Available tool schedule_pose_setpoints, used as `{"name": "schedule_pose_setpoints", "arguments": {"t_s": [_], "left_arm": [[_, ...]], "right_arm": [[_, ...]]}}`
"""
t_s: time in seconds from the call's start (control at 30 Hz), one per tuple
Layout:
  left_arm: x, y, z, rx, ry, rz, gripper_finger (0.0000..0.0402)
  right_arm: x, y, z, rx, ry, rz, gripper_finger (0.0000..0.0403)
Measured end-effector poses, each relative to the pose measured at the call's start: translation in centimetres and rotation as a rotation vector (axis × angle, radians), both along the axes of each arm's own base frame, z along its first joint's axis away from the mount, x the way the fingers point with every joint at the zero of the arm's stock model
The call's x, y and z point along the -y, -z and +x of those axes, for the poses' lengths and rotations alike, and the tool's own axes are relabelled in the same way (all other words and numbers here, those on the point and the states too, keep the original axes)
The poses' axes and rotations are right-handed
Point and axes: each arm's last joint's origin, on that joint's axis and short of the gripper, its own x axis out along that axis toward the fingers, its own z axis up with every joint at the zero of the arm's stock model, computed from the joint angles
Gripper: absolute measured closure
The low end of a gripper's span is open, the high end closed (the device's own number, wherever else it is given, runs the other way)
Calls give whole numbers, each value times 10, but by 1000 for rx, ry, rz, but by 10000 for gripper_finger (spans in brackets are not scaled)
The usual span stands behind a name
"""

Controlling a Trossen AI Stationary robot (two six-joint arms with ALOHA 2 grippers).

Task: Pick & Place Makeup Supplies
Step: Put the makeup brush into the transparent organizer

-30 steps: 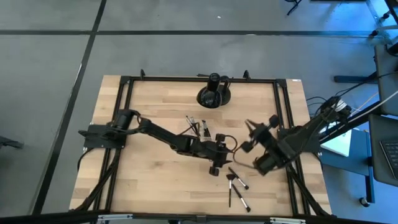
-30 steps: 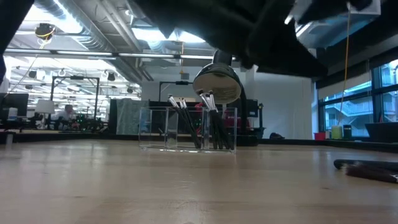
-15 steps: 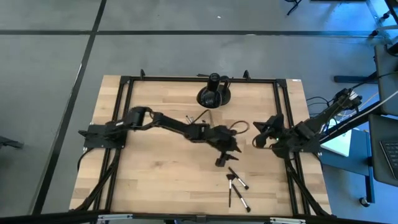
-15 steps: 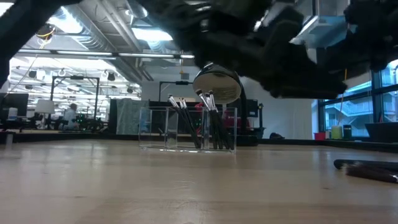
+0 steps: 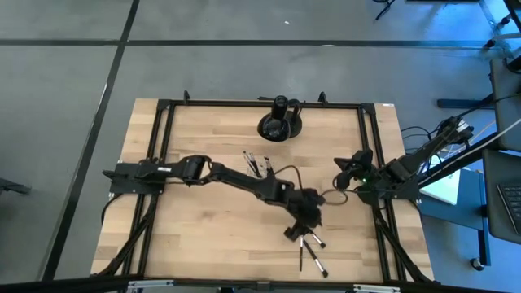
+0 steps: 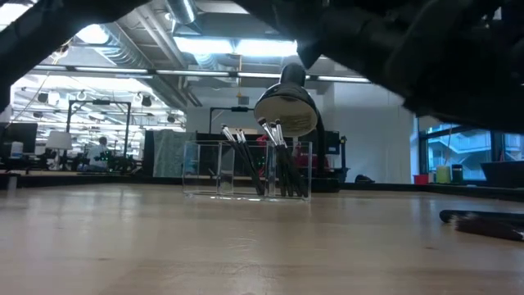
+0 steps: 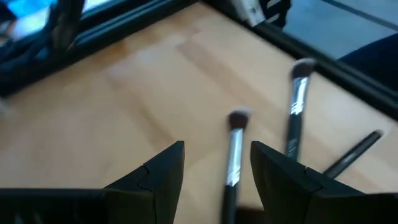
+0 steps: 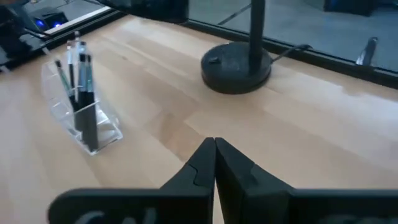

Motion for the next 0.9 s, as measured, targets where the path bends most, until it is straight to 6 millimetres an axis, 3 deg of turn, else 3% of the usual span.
{"name": "schedule_pose_setpoints", "arguments": {"t_s": [0.23,0.53,0.7,0.9], "left_arm": [[22,8,2,66,-58,65,212],[34,25,1,5,-110,-13,136],[28,22,3,7,-159,-11,119],[21,-2,8,10,-89,30,123]], "right_arm": [[-1,3,1,17,1,91,393],[-3,3,2,27,-9,123,393],[-3,1,3,52,4,103,393],[-3,1,3,54,5,102,393]]}}
